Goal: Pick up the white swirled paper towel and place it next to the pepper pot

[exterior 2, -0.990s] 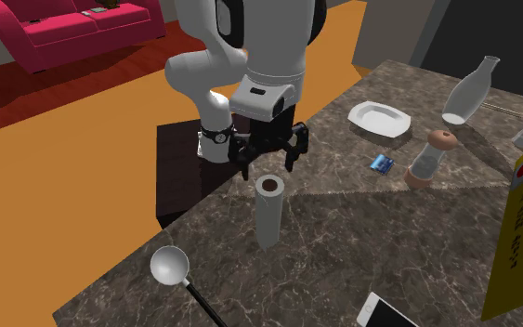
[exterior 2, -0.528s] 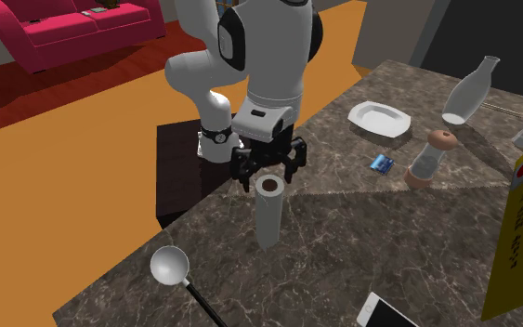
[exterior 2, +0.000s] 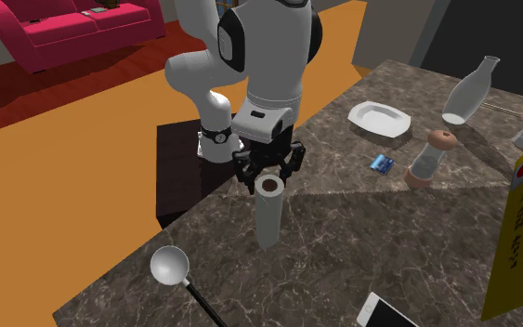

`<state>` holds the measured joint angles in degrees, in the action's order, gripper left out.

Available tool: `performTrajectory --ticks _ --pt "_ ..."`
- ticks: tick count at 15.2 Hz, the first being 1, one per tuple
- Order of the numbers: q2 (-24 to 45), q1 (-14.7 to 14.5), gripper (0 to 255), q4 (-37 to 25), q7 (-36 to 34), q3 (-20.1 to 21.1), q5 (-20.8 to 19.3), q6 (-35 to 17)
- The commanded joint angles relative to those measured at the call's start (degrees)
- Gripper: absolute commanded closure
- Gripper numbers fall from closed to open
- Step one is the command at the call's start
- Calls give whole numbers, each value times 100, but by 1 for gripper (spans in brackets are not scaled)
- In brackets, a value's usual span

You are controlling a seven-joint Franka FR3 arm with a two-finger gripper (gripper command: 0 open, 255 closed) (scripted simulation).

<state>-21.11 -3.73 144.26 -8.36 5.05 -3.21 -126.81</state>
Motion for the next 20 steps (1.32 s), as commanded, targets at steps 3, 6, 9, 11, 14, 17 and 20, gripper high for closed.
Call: performTrajectory --ticks 3,6,9,11,14,17,20 --pt "0 0 255 2 0 0 0 1" --pt "1 0 255 2 0 0 -1 0" --pt "-36 -1 255 -47 10 -3 6 85" --pt "-104 -5 255 -149 27 -9 17 255" --pt "-196 -10 255 -310 50 -16 31 507" --pt "-273 -13 255 -482 72 -23 42 755" --pt "-337 -16 255 -663 92 -30 51 1000"
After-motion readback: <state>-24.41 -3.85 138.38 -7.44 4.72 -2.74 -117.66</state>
